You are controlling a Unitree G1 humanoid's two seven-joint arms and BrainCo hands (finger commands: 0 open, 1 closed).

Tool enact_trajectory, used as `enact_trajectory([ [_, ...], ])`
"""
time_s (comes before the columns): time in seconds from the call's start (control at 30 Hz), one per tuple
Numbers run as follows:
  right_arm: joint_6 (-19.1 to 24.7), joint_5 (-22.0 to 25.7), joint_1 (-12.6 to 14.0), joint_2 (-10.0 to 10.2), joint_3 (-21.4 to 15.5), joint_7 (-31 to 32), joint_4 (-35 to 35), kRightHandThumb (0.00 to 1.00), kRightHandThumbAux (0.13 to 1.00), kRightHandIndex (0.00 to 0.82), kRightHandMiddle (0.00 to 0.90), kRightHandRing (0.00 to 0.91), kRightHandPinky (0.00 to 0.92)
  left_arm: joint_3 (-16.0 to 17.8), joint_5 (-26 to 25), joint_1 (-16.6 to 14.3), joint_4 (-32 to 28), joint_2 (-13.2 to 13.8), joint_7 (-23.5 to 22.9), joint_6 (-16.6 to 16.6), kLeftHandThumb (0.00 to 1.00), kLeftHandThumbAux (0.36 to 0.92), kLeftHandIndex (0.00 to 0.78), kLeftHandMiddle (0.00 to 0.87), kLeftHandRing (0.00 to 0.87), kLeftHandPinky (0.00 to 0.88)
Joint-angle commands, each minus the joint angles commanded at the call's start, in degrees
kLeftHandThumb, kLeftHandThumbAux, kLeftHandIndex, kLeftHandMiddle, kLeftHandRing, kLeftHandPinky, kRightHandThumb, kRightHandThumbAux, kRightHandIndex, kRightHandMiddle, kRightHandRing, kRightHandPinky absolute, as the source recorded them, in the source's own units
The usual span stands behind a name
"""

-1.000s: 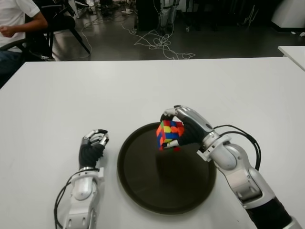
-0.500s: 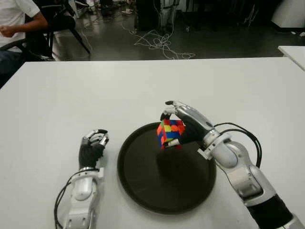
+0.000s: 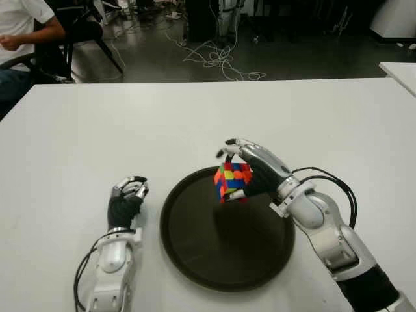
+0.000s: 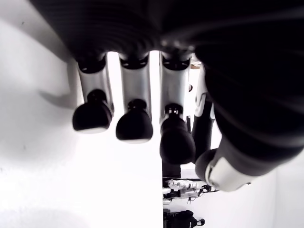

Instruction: Pick up the Rubik's Cube and put it in the plate

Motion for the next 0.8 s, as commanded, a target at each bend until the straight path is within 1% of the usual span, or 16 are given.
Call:
enact_trajectory([
  [0.2,0.3,-0.25,-0.02,0.23,-0.05,-0.13,0.04,0.0,0.897,0.098,0.121,0.113,0.09,0.15,0.17,-0.17,0.32,0.01,0.24,-0.16,0.71,0.705,0.444,0.811,0.823,0.816],
  [0.4,0.91,-0.49,-0.05,0.08,0.05,0.36,-0.39,0.0,0.903,0.099,0.116,0.108,0.076,0.13,-0.09,-0.19,0.44,0.2,-0.27,-0.48,0.709,0.705,0.444,0.812,0.823,0.813],
  [0.53,1.88,-0.34,-0.19,-0.18,0.24,1.72,-0.87,0.0,0.886,0.082,0.086,0.081,0.05,0.13,-0.36,-0.16,0.27,0.16,-0.52,-0.42,0.709,0.705,0.443,0.812,0.821,0.811],
  [0.6,2.92,0.18,-0.31,-0.31,0.36,3.38,-1.32,0.0,0.851,0.061,0.058,0.05,0.025,0.17,-0.53,-0.19,0.18,0.09,-0.6,-0.27,0.709,0.705,0.443,0.813,0.82,0.811],
  [0.67,3.81,0.89,-0.4,-0.32,0.38,4.92,-1.71,0.0,0.793,0.028,0.023,0.02,0.01,0.2,-0.65,-0.22,0.17,0.07,-0.66,-0.14,0.71,0.705,0.443,0.816,0.821,0.812],
  [0.8,4.38,2.51,-0.25,-0.28,0.32,7.06,-2.27,0.0,0.735,0.007,0.006,0.005,0.002,0.2,-0.59,-0.24,0.32,0.16,-0.62,-0.26,0.71,0.706,0.443,0.815,0.821,0.811],
])
